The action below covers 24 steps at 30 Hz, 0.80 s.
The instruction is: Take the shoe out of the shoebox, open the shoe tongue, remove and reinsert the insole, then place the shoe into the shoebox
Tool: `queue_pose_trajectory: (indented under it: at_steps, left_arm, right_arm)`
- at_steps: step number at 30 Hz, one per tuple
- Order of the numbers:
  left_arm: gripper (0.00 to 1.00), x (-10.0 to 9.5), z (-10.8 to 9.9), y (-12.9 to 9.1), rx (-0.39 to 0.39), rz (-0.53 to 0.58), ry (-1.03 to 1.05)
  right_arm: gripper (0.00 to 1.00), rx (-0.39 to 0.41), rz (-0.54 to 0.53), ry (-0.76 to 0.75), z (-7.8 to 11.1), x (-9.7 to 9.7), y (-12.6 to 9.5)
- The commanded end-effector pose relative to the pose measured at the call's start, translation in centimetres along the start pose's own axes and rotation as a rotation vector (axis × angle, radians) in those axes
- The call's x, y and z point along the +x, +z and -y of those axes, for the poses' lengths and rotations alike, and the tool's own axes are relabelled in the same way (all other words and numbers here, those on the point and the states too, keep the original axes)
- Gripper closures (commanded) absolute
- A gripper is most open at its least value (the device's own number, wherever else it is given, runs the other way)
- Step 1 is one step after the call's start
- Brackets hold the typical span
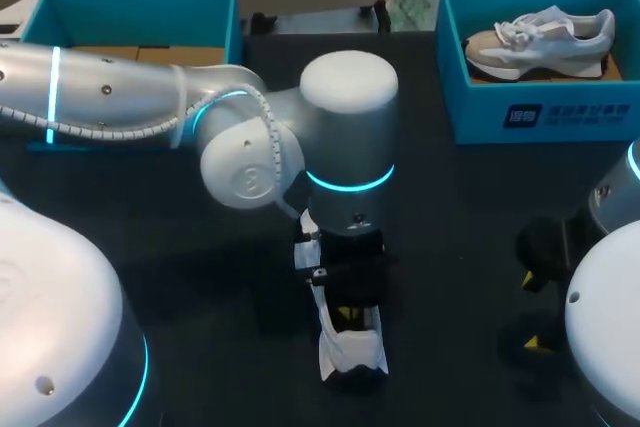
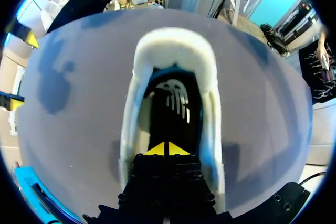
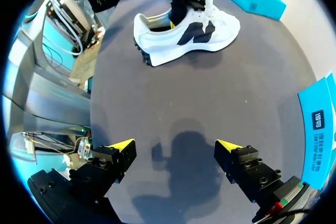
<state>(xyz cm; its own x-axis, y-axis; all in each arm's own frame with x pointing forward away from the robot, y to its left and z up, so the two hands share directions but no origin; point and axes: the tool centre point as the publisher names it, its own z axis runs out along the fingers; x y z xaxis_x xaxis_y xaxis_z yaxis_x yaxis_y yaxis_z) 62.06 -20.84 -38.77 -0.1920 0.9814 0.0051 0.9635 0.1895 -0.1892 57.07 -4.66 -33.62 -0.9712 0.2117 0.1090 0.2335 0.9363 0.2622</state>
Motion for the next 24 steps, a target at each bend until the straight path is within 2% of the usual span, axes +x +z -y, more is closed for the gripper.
queue_pose_trajectory:
  at_steps: [1, 8, 19, 24]
  left_arm:
    - [1.00, 0.9, 0.7, -1.4, 0.010, 0.024, 0.016]
    - [1.00, 0.6, 1.9, -0.9, 0.033, 0.007, 0.031]
    - [1.00, 0.7, 1.7, -0.1, 0.008, -0.034, 0.011]
    - [1.00, 0.7, 2.4, -0.5, 0.022, -0.037, 0.025]
  right_arm:
    - [0.00, -0.003, 0.003, 0.000, 0.1, 0.2, -0.1]
    - [0.00, -0.003, 0.003, 0.000, 0.1, 0.2, -0.1]
    - [0.00, -0.003, 0.003, 0.000, 0.1, 0.2, -0.1]
    - [0.00, -0.003, 0.003, 0.000, 0.1, 0.2, -0.1]
